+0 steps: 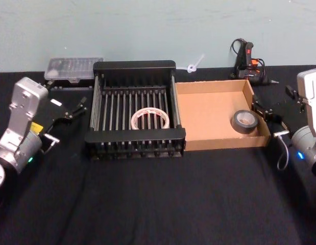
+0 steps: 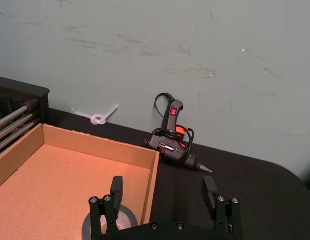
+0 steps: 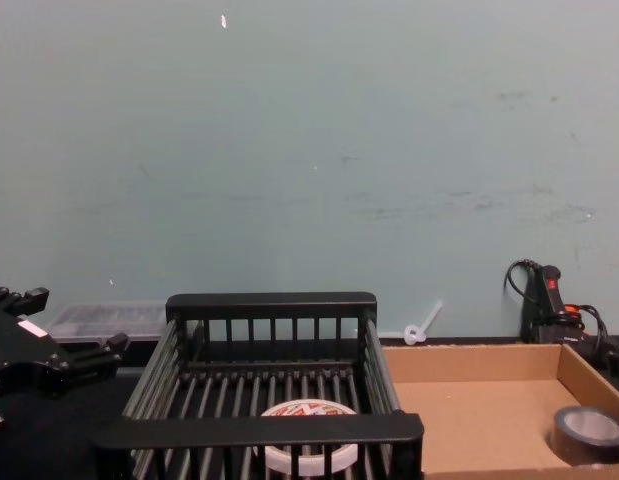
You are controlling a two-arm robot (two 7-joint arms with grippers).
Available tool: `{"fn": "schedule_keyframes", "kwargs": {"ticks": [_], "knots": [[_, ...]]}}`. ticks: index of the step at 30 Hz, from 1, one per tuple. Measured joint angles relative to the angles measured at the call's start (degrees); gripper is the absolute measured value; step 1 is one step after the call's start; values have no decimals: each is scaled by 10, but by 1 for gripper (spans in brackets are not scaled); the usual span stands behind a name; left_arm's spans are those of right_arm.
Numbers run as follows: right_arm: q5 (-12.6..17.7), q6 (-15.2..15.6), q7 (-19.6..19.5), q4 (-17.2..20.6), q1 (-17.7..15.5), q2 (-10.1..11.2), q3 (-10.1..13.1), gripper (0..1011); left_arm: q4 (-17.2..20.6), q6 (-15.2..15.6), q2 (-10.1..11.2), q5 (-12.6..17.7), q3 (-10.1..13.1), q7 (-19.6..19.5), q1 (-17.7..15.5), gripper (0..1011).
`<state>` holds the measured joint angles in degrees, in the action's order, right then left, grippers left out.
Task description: Pick up the white tape and place it into the black box , Pick up the silver tape and place it into the brown box.
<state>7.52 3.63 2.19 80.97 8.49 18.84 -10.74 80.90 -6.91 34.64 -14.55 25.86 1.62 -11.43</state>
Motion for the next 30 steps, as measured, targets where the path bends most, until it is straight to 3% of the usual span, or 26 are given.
{"fn": "schedule_keyframes", "kwargs": {"ticks": [30], "knots": [[4, 1, 6, 0, 0, -2, 3, 1002, 0, 0, 0, 0, 0, 0, 0, 1001]]}}
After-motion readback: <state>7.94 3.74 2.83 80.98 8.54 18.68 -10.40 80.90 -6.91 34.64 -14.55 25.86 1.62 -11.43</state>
